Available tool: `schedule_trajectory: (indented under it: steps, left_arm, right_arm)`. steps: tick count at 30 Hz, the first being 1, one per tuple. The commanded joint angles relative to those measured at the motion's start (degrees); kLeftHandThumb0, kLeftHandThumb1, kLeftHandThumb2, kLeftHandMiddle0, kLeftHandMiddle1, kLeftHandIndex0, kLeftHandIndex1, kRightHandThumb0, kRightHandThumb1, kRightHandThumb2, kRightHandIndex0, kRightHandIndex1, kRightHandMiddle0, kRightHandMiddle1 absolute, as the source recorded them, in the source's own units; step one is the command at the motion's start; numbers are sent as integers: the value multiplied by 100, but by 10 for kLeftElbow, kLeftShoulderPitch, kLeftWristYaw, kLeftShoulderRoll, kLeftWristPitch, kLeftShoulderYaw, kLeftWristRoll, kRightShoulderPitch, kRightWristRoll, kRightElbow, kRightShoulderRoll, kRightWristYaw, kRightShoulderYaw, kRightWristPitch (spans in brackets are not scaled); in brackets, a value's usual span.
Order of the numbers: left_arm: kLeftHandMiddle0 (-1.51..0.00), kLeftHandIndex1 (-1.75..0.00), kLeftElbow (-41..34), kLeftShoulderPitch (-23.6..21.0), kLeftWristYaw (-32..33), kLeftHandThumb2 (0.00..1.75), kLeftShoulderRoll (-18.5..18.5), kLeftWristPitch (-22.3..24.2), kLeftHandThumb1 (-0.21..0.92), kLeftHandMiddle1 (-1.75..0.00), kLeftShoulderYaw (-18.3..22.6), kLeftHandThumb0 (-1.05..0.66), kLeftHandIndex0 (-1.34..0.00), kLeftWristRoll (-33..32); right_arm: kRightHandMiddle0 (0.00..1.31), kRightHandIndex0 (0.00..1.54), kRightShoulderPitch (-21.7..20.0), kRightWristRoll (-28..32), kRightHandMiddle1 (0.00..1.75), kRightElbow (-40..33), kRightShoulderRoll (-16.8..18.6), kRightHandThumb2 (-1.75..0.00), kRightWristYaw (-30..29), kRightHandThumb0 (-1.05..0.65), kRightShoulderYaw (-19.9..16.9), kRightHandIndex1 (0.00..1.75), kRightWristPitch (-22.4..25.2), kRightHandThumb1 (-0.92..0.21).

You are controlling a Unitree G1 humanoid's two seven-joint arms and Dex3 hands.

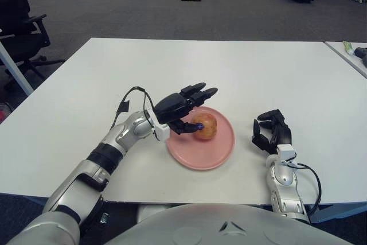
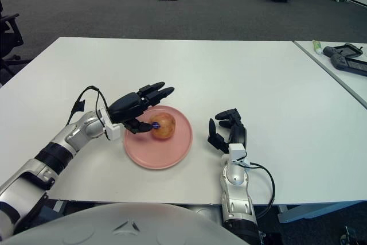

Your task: Put the apple into the plate.

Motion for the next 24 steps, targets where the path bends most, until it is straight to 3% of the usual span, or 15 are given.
schedule_trajectory:
  steps: [1,7,15,21,24]
  left_arm:
    - [0,0,-12,17,-33,108,9,21,92,0,32,-105,0,-66]
    - [0,0,-28,41,-70,113,11,32,92,0,60,-105,0,-138]
    - [0,0,-17,60,-90,116,-29,52,92,0,100,-105,0,-230]
    - [-4,-2,36,62,-38,112,-86,66,92,-2,155,-102,-2,-261]
    - [-6,-18,37,67,-10,109,-112,68,92,-8,173,-99,-1,-260]
  right_arm:
    - [37,68,-7,3,175,8,-4,-92,2,-39,-2,173,-10,-63]
    - [38,68,-7,0,175,11,-6,-93,1,-39,-2,173,-12,-63]
    - [38,68,-8,3,175,12,-8,-93,4,-39,-2,173,-11,-62]
    - [38,67,-9,4,175,13,-7,-93,5,-39,-2,173,-11,-63]
    - [38,67,-8,3,175,10,-6,-93,4,-39,-1,173,-10,-63]
